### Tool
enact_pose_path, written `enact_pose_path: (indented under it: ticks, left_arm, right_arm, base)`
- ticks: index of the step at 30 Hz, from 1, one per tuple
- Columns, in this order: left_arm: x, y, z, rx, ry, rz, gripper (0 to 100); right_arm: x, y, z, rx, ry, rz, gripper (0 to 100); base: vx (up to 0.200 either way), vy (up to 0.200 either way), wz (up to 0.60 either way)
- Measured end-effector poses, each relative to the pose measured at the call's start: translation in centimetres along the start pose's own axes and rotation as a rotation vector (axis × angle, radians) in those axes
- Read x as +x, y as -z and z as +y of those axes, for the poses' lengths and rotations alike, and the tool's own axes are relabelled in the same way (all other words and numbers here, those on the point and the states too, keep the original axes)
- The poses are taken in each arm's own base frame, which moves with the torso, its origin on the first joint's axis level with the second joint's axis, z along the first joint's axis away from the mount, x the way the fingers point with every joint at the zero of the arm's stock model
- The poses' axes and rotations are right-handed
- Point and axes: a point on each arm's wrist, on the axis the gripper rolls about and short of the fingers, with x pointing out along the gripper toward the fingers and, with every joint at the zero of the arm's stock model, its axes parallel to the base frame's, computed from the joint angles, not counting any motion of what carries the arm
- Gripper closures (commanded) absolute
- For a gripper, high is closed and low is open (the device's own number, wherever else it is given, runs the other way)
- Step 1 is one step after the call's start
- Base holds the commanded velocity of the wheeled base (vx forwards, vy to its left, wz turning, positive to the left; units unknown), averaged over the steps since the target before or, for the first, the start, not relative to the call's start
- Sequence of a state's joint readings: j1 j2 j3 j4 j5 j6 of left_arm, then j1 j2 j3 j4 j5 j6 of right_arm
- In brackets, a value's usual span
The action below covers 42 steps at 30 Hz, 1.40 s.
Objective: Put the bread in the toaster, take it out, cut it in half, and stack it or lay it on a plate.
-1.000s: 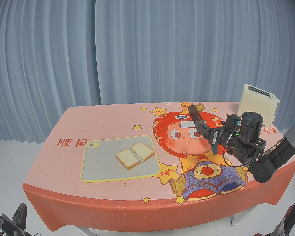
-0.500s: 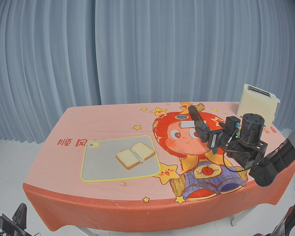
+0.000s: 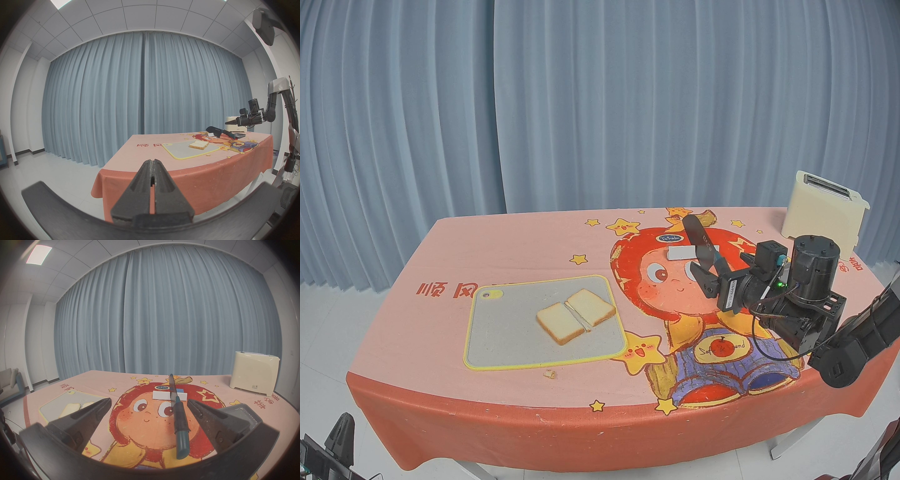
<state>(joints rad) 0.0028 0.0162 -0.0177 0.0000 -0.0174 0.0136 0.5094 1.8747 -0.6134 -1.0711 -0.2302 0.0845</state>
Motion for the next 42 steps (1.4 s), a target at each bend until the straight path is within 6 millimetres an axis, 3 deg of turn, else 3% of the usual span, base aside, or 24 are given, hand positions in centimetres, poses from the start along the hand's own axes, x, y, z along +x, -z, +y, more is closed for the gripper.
enact_pose_path:
  ticks: [29,42]
  left_arm:
    - [0.0,0.0,0.0,0.0,0.0,0.0,100]
    - [0.0,0.0,0.0,0.0,0.0,0.0,100]
  right_arm:
    - [-1.9,1.7,3.2,-0.037,-0.117,0.057,0]
    - [-2.1,1.9,3.5,-0.041,-0.127,0.063,0]
  base:
    - [0.0,0.0,0.0]
    - [0.0,0.0,0.0]
